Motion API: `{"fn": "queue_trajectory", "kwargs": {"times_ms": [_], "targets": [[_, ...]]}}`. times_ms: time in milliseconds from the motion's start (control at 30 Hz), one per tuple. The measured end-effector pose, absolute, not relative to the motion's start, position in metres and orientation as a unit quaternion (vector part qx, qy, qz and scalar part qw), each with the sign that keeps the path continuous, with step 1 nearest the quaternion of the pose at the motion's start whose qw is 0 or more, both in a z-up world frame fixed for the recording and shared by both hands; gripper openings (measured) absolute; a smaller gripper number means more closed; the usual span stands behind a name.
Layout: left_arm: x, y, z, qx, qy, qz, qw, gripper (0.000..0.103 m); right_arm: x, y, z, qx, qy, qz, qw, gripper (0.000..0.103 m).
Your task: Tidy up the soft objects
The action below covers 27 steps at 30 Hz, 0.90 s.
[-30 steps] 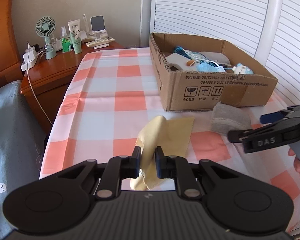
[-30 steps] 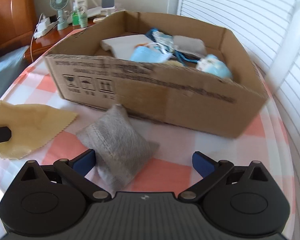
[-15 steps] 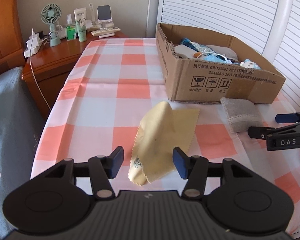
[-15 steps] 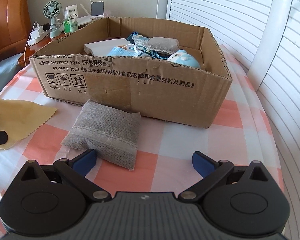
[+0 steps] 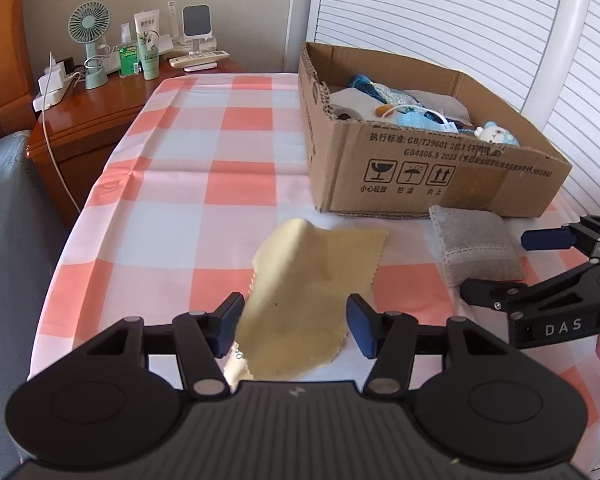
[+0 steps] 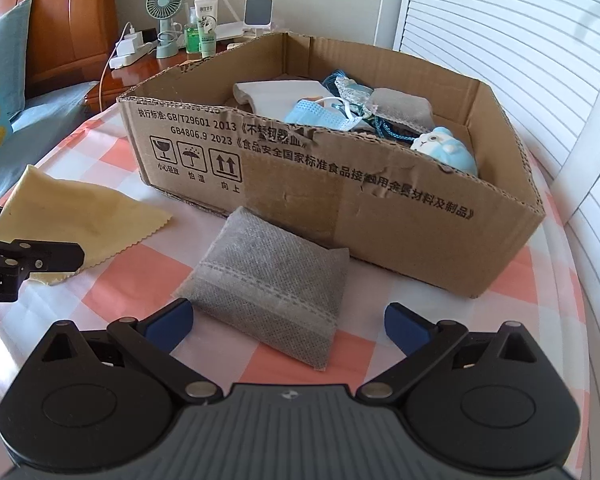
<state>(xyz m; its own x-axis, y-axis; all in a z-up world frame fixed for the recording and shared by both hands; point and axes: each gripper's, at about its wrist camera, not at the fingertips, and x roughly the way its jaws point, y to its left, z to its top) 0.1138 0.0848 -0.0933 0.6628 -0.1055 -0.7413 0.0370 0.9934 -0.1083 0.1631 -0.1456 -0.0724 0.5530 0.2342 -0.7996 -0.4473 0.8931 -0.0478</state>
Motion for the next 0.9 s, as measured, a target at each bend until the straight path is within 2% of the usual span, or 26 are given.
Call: {"fn": "queue_trajectory", "kwargs": {"times_ms": [133,200,300,433,667,900], "targets": [[0.116,0.082,-0.092,-0.033,0.409,-0.04,0.911,0.042,0.164,-0.147,-0.072,-0.12,0.435,0.2,0.87,0.103],[0.116,0.082,-0.092,-0.031,0.41,-0.04,0.911,0.029,0.163,-0.148,-0.072,-0.12,0.432,0.199,0.871,0.103],[0.117,0.081,-0.091,-0.028,0.412,-0.044,0.91,0.021,0.161,-0.147,-0.072,-0.129,0.421,0.195,0.876,0.103],[0.116,0.08,-0.092,-0.024,0.411,-0.048,0.91,0.021,0.163,-0.144,-0.071,-0.139,0.414,0.208,0.875,0.103],[0.116,0.081,-0.092,-0.026,0.412,-0.052,0.91,0.021,0.149,-0.132,-0.065,-0.135,0.45,0.293,0.833,0.103],[0.116,0.082,-0.092,-0.026,0.412,-0.051,0.909,0.021,0.149,-0.122,-0.056,-0.185,0.408,0.292,0.845,0.103]]}}
